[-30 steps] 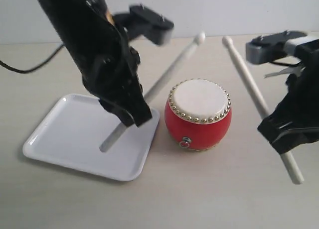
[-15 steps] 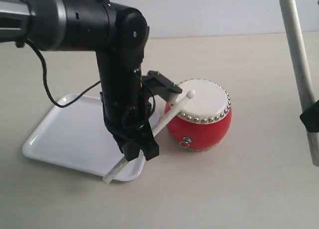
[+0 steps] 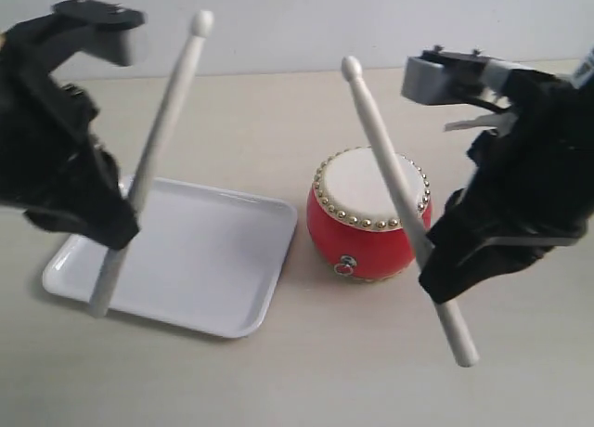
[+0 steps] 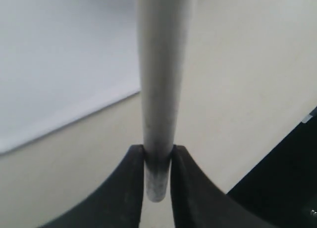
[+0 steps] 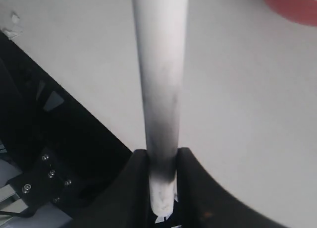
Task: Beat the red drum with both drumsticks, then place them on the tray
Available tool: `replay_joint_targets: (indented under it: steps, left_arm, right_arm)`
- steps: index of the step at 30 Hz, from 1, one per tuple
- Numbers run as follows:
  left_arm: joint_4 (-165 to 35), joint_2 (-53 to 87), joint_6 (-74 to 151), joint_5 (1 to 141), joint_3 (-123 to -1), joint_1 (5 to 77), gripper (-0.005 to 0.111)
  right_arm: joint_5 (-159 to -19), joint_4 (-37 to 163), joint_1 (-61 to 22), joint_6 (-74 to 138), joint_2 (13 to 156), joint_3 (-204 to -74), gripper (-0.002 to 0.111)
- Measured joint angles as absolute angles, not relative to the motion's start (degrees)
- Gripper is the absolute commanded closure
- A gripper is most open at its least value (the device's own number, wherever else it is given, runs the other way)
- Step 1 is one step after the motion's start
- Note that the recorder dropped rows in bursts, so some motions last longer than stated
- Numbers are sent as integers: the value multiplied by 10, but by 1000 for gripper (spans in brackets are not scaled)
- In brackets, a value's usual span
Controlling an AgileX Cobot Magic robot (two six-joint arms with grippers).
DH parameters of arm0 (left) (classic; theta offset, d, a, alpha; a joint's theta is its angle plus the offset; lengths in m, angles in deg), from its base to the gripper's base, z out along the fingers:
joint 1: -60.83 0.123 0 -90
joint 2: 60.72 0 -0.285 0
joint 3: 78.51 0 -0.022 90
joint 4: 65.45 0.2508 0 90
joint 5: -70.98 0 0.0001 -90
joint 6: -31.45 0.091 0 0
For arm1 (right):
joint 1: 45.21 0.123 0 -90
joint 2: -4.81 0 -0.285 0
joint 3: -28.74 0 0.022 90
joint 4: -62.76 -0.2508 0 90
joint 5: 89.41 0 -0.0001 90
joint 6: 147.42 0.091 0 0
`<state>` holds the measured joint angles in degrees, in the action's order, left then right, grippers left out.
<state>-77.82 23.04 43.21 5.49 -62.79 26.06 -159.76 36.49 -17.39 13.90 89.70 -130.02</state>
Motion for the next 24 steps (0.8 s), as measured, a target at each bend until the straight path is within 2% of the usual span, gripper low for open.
replay_joint_targets:
  steps: [5,12,18,24]
  left_arm:
    - [-787,111,430,88,-492,365,107]
    - [-797,3,435,138,-389,511,107]
    - [-846,-34,429,207,-349,541,107]
    - [-811,-78,378,252,-331,553,107]
  right_arm:
    - [-1589,376,-118,131,987,-1396,108]
    - [-1593,488,-36,143,1146,-1587,108]
    - [-1593,589,0,148,1268,-1694,108]
    - [-1593,613,36,110,1383,-1787,108]
